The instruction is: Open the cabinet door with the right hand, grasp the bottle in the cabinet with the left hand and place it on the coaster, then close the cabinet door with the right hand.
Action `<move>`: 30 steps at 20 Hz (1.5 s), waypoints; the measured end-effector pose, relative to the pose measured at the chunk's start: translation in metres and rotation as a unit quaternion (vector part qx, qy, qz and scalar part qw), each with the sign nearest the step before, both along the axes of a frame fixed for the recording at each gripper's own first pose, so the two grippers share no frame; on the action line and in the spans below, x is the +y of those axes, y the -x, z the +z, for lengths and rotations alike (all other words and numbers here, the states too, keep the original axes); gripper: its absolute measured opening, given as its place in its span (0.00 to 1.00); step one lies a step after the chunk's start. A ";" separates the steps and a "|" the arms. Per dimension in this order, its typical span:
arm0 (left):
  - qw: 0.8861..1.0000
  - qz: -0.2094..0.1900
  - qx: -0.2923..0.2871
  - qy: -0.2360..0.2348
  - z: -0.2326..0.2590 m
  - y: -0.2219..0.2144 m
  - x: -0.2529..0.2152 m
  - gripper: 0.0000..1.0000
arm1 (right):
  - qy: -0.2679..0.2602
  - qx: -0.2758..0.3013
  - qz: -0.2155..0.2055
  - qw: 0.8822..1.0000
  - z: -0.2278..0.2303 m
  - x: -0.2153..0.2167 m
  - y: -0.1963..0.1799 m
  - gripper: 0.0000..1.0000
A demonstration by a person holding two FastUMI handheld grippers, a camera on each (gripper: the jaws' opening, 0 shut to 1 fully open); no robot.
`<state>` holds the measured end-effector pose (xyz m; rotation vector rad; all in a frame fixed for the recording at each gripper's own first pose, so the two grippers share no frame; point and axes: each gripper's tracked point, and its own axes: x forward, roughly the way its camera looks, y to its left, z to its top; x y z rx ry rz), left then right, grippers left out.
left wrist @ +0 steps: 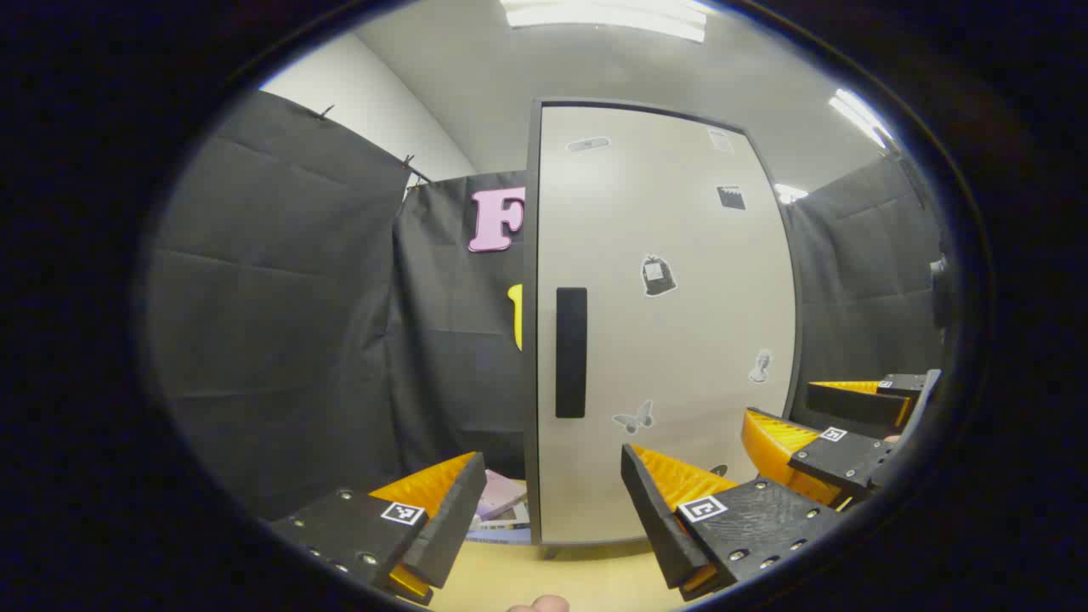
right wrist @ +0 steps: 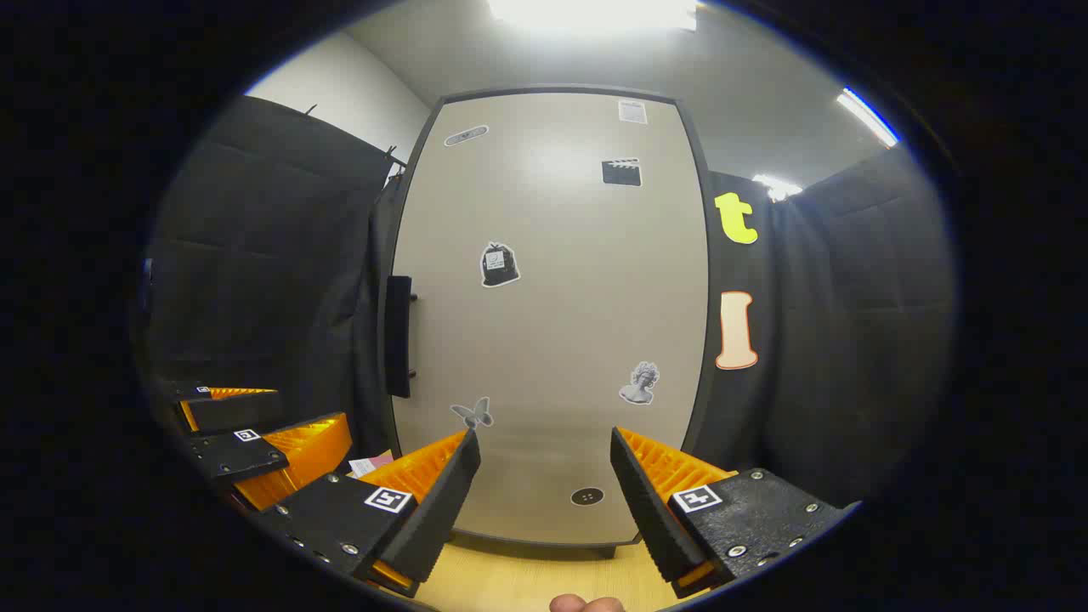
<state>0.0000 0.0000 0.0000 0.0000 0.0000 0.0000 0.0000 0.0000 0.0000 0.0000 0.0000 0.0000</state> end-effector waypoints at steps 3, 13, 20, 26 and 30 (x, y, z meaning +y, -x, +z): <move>1.000 0.000 0.005 -0.002 -0.002 -0.001 -0.003 0.92 | -0.001 0.001 0.002 1.000 -0.001 0.001 -0.001 0.96; 1.000 -0.002 0.030 0.007 -0.018 -0.005 -0.006 0.92 | -0.007 0.004 0.001 1.000 -0.007 -0.003 -0.010 0.96; 0.999 -0.016 0.035 0.014 -0.020 -0.007 -0.020 0.92 | -0.009 0.006 -0.007 1.000 -0.012 -0.010 -0.008 0.95; 0.999 -0.019 0.042 0.018 -0.025 -0.020 -0.022 0.92 | -0.014 0.003 -0.025 1.000 -0.006 -0.018 -0.016 0.95; 0.999 -0.027 0.033 0.004 -0.021 -0.023 -0.022 0.92 | -0.013 0.001 -0.031 0.999 -0.001 -0.021 -0.026 0.95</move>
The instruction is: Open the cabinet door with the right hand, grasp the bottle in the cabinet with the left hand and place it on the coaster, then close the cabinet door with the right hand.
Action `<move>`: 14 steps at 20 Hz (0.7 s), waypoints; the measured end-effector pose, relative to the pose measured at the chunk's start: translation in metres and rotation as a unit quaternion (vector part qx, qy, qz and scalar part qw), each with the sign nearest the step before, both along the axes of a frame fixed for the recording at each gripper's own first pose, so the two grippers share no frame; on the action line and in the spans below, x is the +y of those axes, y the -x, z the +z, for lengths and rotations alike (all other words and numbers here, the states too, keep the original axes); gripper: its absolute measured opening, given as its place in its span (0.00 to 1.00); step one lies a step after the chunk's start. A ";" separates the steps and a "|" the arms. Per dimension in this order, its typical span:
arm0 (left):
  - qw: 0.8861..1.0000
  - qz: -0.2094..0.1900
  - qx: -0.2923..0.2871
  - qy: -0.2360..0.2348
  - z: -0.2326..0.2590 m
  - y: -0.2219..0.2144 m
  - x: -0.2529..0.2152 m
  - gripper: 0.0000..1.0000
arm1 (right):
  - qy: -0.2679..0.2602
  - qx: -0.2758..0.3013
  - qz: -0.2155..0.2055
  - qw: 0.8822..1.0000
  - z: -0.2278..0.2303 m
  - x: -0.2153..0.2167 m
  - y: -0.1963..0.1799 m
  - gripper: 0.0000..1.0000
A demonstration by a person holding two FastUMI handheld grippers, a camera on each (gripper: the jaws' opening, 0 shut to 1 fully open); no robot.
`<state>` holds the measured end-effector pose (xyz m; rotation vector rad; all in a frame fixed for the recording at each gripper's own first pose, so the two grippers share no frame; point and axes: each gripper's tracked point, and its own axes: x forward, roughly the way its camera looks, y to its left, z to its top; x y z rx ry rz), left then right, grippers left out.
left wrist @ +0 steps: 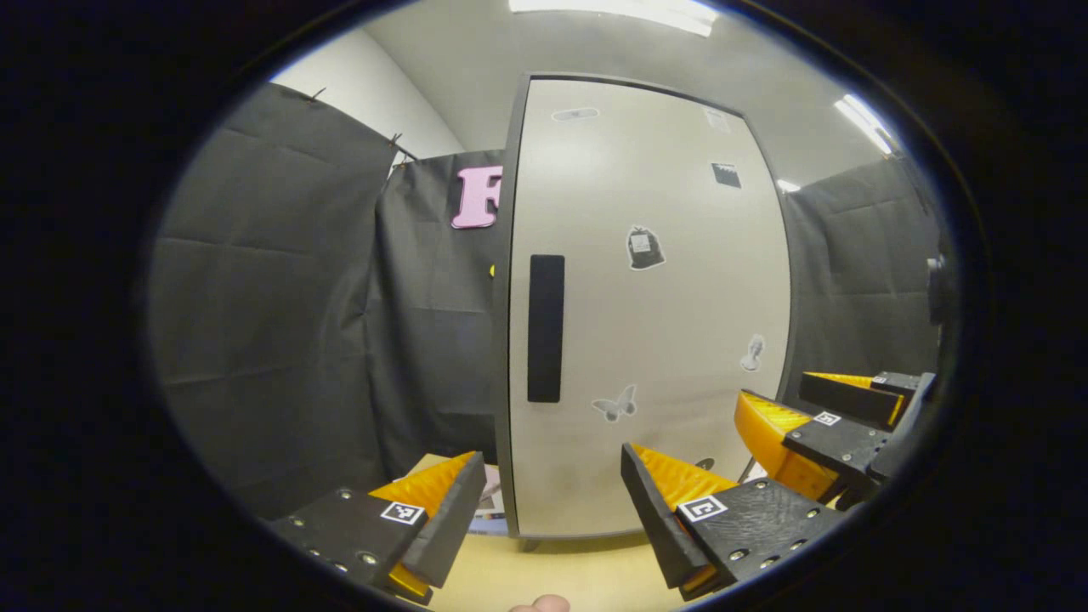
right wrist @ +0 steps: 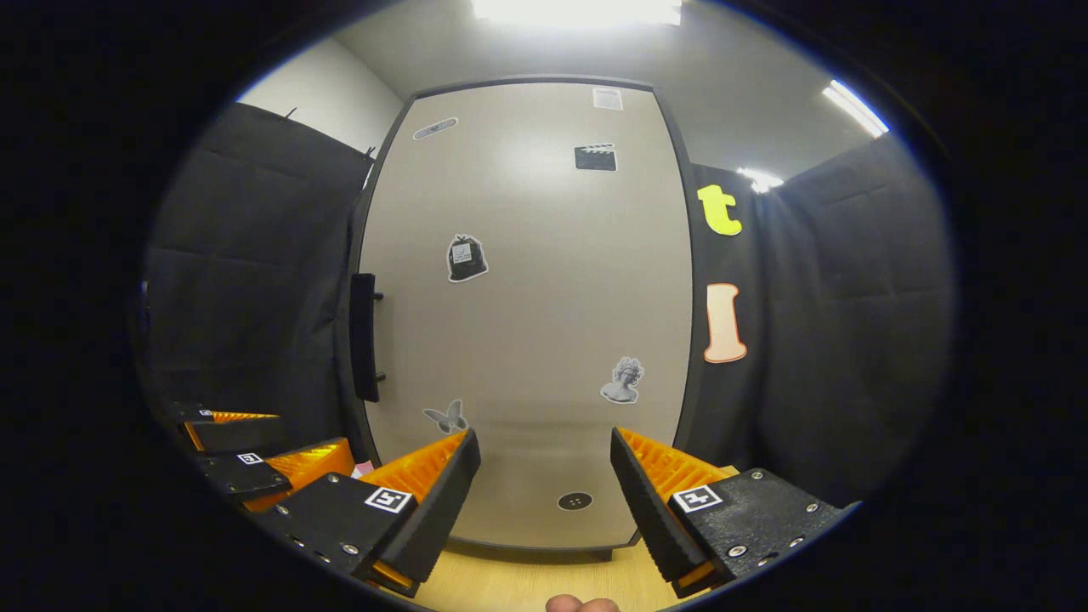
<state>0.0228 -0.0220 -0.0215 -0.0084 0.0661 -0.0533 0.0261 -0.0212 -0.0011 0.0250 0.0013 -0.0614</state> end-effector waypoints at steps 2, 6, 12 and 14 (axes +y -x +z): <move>1.000 -0.004 -0.002 -0.010 -0.001 0.002 0.002 0.92 | 0.000 -0.003 0.003 1.000 0.006 0.003 -0.009 0.95; 0.999 -0.006 -0.011 -0.035 -0.001 0.009 0.011 0.92 | 0.004 -0.013 0.014 1.000 0.022 0.018 -0.025 0.95; 0.999 0.010 -0.009 -0.043 -0.012 0.035 0.042 0.92 | 0.003 -0.027 0.048 0.998 0.046 0.053 -0.045 0.96; 0.999 0.016 -0.006 -0.045 -0.018 0.048 0.054 0.92 | 0.002 -0.032 0.060 0.998 0.053 0.068 -0.049 0.95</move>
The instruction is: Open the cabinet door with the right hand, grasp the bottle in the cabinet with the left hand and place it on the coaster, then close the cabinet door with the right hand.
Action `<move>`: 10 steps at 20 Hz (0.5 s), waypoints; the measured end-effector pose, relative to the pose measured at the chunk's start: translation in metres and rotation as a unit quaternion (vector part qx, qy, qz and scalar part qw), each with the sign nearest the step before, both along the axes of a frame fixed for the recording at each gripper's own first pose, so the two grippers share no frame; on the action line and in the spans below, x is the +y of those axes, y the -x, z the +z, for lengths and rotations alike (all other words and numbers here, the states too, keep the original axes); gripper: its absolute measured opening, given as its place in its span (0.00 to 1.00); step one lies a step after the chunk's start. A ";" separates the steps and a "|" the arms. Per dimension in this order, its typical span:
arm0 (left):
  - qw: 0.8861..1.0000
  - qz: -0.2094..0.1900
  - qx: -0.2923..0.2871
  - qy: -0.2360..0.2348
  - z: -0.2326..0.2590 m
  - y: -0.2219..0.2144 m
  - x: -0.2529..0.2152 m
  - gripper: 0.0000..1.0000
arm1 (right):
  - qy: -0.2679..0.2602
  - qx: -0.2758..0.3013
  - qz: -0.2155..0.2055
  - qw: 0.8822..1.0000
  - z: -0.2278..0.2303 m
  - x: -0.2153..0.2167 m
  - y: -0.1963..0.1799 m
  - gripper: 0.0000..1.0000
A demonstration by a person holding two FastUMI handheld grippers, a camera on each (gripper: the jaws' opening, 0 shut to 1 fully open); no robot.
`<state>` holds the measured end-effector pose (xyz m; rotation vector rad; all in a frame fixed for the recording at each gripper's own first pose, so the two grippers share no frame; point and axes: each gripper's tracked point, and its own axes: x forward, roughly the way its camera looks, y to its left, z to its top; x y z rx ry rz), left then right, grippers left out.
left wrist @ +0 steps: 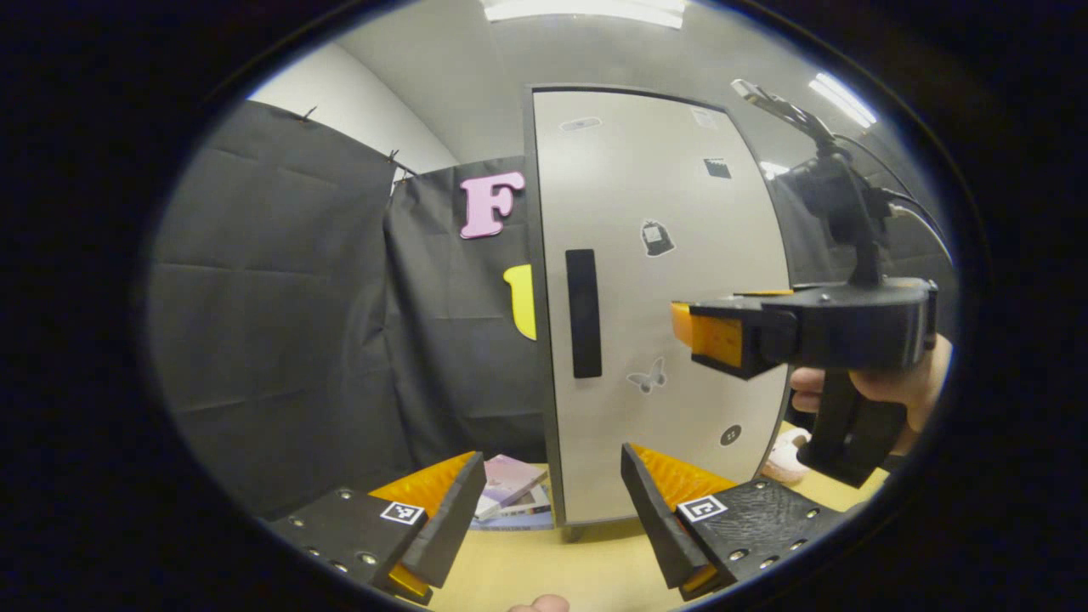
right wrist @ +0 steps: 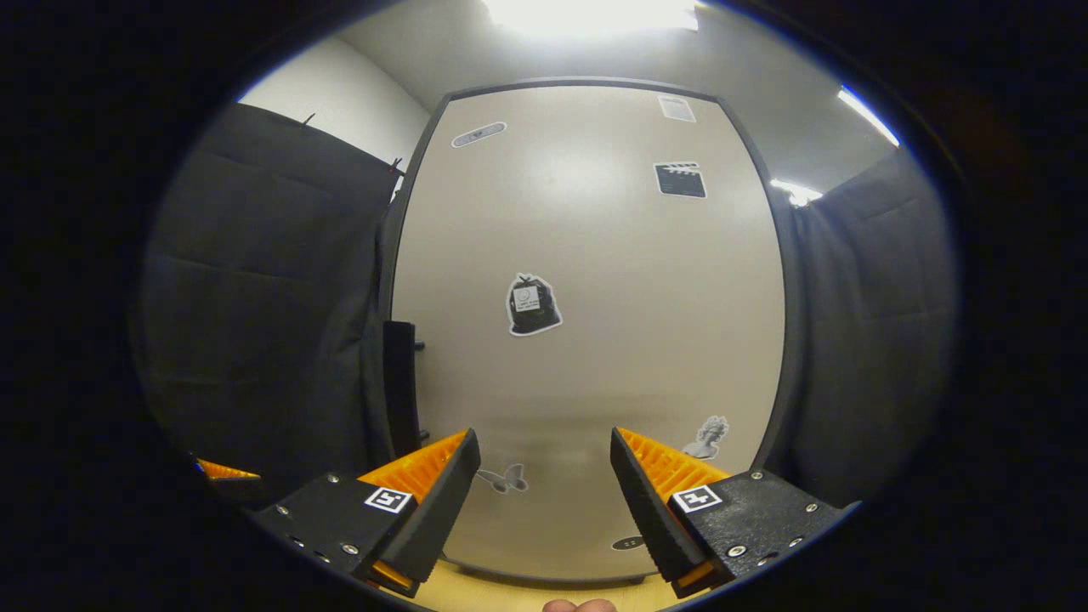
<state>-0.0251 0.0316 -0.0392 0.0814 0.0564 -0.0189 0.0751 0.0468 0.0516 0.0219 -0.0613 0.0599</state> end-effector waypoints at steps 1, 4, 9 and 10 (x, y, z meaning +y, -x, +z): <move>1.000 0.002 -0.001 0.000 -0.002 0.006 0.006 0.92 | -0.002 -0.002 0.007 1.000 0.003 0.008 -0.002 0.95; 1.000 0.009 -0.006 0.004 -0.008 0.028 0.019 0.92 | -0.002 -0.006 0.027 1.000 0.009 0.034 -0.009 0.95; 0.999 0.032 0.007 0.012 -0.028 0.057 0.040 0.92 | 0.015 -0.015 0.052 0.998 0.011 0.077 -0.026 0.96; 0.999 0.037 0.015 0.015 -0.033 0.063 0.043 0.92 | 0.018 -0.015 0.053 0.998 0.009 0.084 -0.032 0.95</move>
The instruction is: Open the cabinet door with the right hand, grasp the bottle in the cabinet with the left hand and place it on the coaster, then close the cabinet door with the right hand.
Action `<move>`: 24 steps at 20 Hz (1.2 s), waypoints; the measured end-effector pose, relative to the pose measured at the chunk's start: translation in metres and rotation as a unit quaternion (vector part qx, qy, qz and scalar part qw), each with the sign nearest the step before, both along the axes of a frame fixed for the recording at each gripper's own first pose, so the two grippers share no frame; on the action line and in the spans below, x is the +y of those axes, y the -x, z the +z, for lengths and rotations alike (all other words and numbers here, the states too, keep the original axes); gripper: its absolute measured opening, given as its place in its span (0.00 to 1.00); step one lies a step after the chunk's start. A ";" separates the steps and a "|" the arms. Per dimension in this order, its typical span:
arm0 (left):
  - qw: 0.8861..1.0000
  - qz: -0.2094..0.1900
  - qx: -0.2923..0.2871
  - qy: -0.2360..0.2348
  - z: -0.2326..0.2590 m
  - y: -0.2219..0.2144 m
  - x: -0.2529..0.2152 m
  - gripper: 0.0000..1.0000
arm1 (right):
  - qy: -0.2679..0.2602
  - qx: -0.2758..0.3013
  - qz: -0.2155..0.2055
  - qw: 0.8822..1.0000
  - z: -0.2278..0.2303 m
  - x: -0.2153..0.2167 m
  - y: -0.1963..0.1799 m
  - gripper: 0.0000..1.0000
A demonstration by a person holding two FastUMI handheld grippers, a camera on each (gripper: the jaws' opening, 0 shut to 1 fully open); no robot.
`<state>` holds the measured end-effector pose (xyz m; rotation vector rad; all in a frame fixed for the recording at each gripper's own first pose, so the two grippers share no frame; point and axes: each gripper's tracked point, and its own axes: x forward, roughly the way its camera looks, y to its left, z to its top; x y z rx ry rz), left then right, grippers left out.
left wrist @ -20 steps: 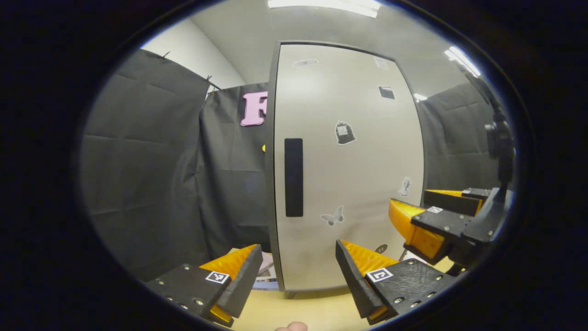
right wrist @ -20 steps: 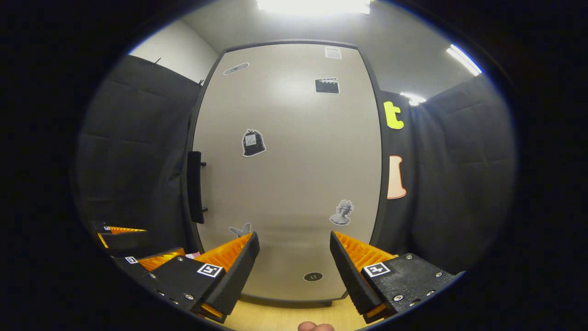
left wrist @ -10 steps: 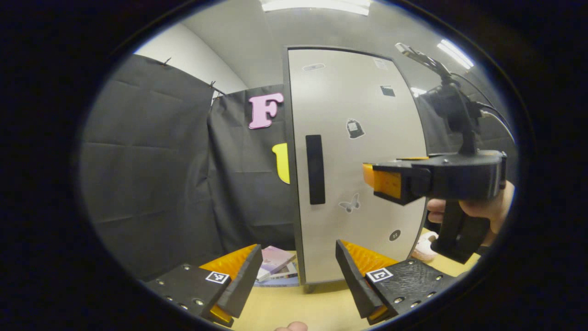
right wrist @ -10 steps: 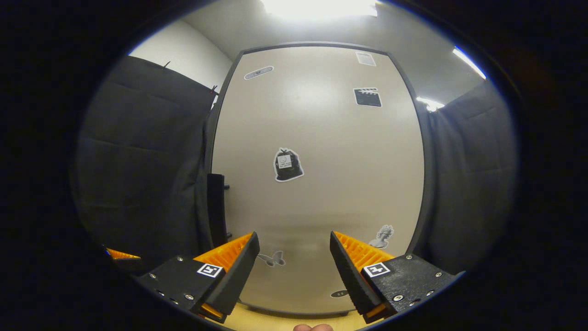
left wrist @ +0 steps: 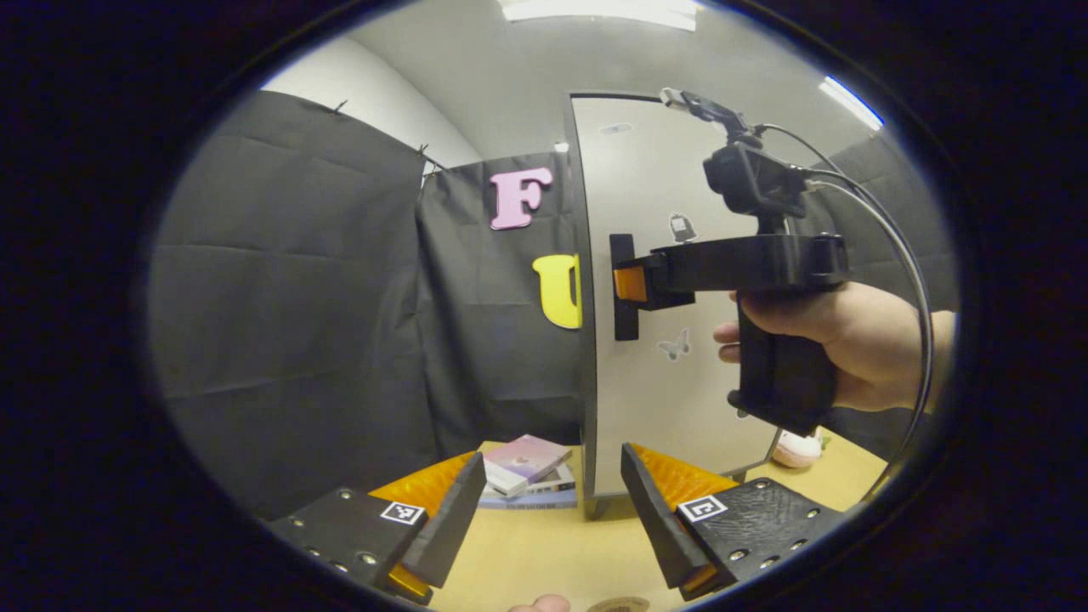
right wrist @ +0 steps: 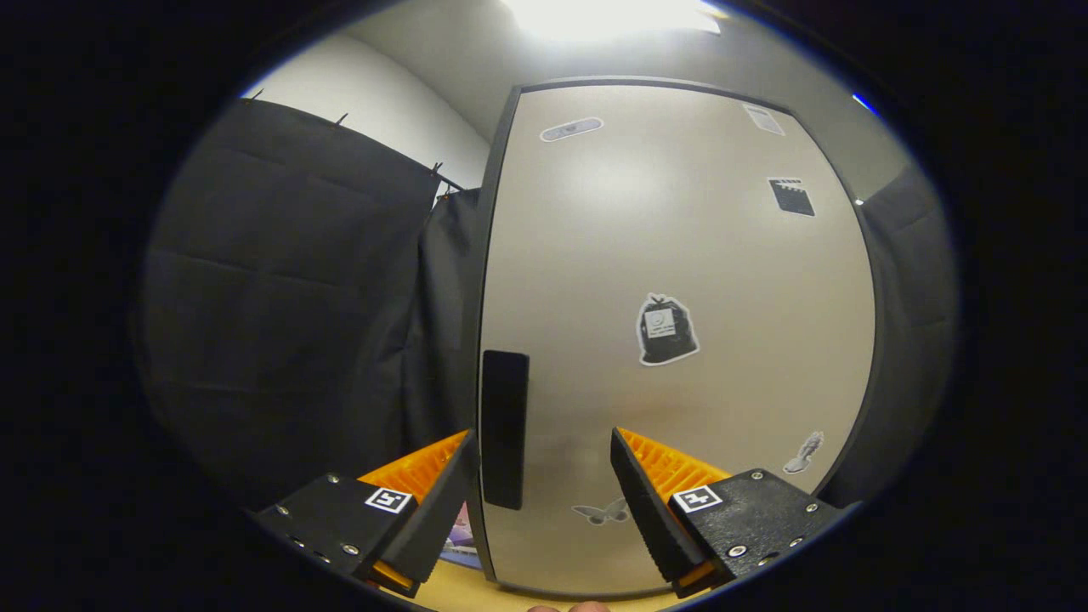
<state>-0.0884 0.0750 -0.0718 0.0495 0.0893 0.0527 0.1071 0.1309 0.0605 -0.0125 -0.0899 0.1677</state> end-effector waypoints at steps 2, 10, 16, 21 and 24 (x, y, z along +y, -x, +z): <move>1.000 0.014 0.007 0.001 -0.009 0.013 0.011 0.92 | 0.004 0.003 0.003 1.000 -0.004 0.009 -0.013 0.95; 0.997 0.083 -0.001 -0.003 -0.008 0.051 0.059 0.92 | 0.061 -0.007 -0.015 0.998 -0.005 0.028 -0.028 0.66; 0.996 0.087 0.008 0.011 -0.023 0.051 0.063 0.92 | 0.025 0.013 -0.007 1.000 -0.007 0.025 -0.030 0.32; 0.997 0.081 0.006 0.012 -0.028 0.047 0.052 0.92 | 0.026 0.040 0.000 0.999 -0.008 0.024 -0.028 0.24; 0.997 0.081 0.004 0.008 -0.029 0.043 0.051 0.92 | 0.028 0.046 0.023 0.998 -0.009 0.025 -0.024 0.24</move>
